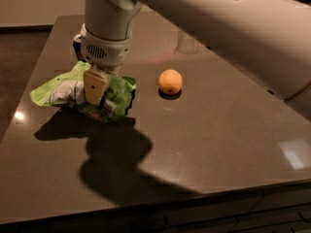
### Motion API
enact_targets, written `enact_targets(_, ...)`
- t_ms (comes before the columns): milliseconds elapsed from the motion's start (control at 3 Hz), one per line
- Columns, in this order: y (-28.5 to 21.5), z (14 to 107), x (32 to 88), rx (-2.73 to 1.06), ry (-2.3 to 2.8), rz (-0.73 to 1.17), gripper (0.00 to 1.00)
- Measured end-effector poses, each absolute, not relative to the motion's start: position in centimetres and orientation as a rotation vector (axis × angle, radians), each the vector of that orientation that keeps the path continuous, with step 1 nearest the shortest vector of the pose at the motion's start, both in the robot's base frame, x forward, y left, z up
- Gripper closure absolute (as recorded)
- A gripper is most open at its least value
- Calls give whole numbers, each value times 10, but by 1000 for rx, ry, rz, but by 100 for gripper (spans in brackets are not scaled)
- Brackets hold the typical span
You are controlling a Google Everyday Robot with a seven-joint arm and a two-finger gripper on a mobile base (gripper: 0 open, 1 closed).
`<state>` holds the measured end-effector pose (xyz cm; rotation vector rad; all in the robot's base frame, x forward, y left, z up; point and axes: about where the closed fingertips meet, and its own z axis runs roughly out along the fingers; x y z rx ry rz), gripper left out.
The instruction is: Move green rice chip bag near pepsi can
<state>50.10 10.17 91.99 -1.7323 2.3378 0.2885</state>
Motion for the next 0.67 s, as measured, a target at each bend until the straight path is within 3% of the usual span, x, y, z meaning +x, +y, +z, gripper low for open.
enact_targets(667, 129, 902, 516, -1660, 2411, 254, 100)
